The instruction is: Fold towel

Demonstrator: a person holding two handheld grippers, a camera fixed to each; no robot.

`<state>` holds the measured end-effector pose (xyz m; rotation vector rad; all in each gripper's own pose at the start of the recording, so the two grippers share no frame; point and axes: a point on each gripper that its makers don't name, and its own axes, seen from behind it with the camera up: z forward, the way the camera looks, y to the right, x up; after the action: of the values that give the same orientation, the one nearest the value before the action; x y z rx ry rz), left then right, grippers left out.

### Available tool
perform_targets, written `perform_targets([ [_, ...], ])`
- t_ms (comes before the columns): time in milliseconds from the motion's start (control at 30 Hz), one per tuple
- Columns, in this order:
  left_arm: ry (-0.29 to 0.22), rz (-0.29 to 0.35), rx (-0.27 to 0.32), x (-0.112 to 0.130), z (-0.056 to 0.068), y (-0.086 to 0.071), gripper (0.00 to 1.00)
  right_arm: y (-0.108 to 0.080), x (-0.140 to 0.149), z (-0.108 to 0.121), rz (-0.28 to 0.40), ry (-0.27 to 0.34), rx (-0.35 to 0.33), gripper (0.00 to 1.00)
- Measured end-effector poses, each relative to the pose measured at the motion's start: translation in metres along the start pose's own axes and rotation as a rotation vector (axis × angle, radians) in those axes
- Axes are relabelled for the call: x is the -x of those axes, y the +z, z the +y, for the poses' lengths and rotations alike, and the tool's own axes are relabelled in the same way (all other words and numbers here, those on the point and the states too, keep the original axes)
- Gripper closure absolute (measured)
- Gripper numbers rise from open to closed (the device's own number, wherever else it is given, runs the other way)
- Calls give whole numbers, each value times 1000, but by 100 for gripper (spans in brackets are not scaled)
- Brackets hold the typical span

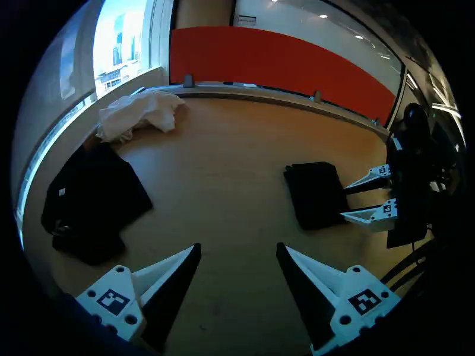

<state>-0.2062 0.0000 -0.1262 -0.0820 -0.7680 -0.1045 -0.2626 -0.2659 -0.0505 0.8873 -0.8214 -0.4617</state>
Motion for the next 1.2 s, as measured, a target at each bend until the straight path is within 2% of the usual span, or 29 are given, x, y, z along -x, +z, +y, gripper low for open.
perform_targets([
  [267,9,-3,9,-1,5,2,6,-11,23,9,-23,27,24,17],
  [633,9,-3,13,0,8,2,6,-11,52,6,-59,50,32,21],
  [733,9,-4,14,0,9,3,6,-11,54,4,-59,60,28,30],
  [1000,11,-1,16,0,10,2,6,-11,56,0,-54,81,18,68],
  [1200,9,0,15,-1,10,2,6,-11,58,-3,-49,87,16,85],
])
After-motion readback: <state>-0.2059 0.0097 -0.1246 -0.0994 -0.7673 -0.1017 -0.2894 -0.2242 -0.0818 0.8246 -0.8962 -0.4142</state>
